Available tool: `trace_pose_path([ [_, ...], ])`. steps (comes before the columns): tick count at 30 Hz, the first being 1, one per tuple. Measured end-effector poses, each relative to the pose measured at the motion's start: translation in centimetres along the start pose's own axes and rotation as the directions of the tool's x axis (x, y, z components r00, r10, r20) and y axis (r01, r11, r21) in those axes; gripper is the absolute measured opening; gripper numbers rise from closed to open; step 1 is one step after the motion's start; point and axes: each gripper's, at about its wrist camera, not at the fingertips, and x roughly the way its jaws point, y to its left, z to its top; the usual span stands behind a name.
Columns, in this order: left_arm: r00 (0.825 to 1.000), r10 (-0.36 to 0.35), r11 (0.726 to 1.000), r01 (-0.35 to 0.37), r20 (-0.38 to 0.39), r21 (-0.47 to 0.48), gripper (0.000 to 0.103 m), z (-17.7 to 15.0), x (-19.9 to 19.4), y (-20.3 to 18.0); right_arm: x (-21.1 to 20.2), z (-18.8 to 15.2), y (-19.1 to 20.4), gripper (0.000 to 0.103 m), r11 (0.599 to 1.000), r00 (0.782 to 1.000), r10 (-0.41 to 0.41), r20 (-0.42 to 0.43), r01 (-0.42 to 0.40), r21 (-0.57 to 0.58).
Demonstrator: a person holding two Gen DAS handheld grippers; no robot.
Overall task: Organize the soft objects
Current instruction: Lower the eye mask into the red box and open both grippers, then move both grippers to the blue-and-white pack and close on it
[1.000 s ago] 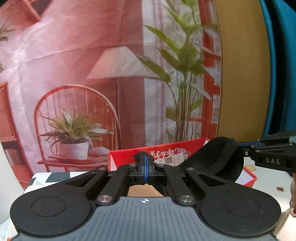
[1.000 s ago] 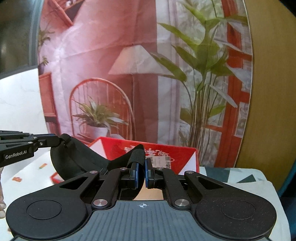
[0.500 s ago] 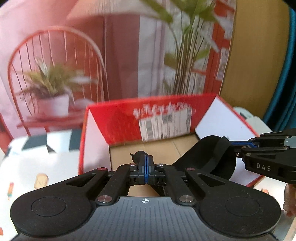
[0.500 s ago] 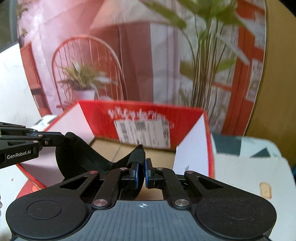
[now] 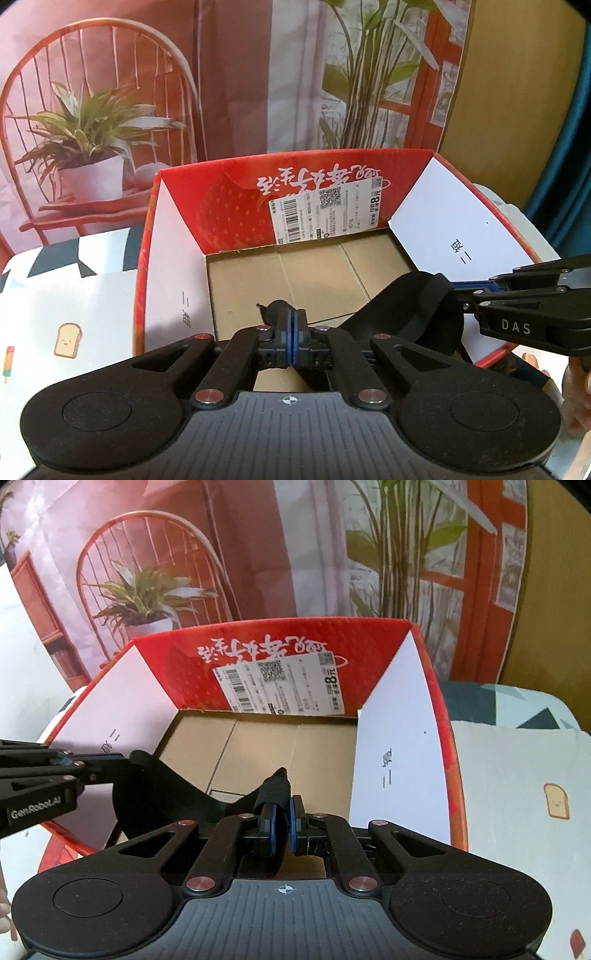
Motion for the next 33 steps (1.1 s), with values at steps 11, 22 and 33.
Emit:
trace_pose_path([
  [11,0.987,0.017,1.000,-0.013,0.160,-0.021,0.054,-1.4,-6.7,0.2,-6.1,-0.8,-1.0,0.031,1.000,0.987,0.007,0.160,-0.005,-0.012],
  [22,0.985,-0.026,0.996,0.040,0.170,-0.080,0.054,-6.2,-9.8,-3.1,-12.9,-7.4,-3.3,0.036,1.000,0.972,0.014,0.235,-0.019,0.019],
  [33,0.982,-0.187,0.974,0.188,0.020,-0.127,0.054,-8.4,-5.5,-6.4,-10.3,-12.7,-5.7,0.045,0.997,0.996,0.000,0.093,-0.007,0.075],
])
